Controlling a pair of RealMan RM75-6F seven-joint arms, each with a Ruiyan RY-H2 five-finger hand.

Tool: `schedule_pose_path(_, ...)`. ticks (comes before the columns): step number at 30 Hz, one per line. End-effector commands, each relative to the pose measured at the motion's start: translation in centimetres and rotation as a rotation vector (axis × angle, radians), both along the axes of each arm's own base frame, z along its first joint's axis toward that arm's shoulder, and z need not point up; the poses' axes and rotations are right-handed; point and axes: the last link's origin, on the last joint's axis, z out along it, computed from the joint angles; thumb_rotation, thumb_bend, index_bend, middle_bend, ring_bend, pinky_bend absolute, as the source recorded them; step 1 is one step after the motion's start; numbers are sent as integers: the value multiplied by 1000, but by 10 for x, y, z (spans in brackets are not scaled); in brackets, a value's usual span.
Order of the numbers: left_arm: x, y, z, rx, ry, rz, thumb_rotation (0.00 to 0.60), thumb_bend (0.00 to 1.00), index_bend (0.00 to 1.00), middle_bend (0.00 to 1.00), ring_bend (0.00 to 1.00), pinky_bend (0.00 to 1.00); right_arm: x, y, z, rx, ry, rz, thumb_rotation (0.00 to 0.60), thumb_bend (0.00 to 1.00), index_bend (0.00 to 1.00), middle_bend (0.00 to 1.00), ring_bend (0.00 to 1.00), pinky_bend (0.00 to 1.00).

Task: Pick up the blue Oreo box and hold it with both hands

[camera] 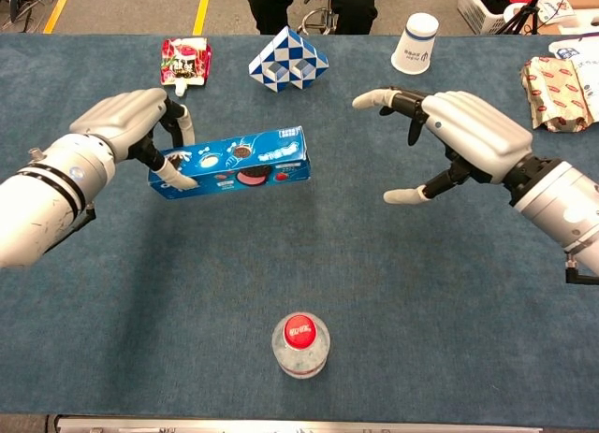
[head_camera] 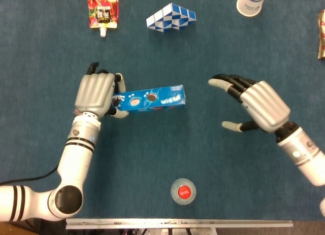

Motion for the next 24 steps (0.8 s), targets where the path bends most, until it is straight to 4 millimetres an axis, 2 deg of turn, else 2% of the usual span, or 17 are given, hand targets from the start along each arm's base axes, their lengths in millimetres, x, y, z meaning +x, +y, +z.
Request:
schedule_pose_path(1,5,1,1,0,-19,3,600,59,639,678,289,91,5,-2,-6,0,-13,10,600,0,183,184,216,441)
schedule_pose_path(19,27,-5,4,28,-76,-45,600,59,644,690,316,100,16,-11,-24,-13,-103,-25,600,0,183,185,216,441)
schedule_pose_path(24,33,-8,2,29,-92,-61,600,59,644,690,316,100,19,-12,-28,-10,-142,-30,600,0,182,212,216,441)
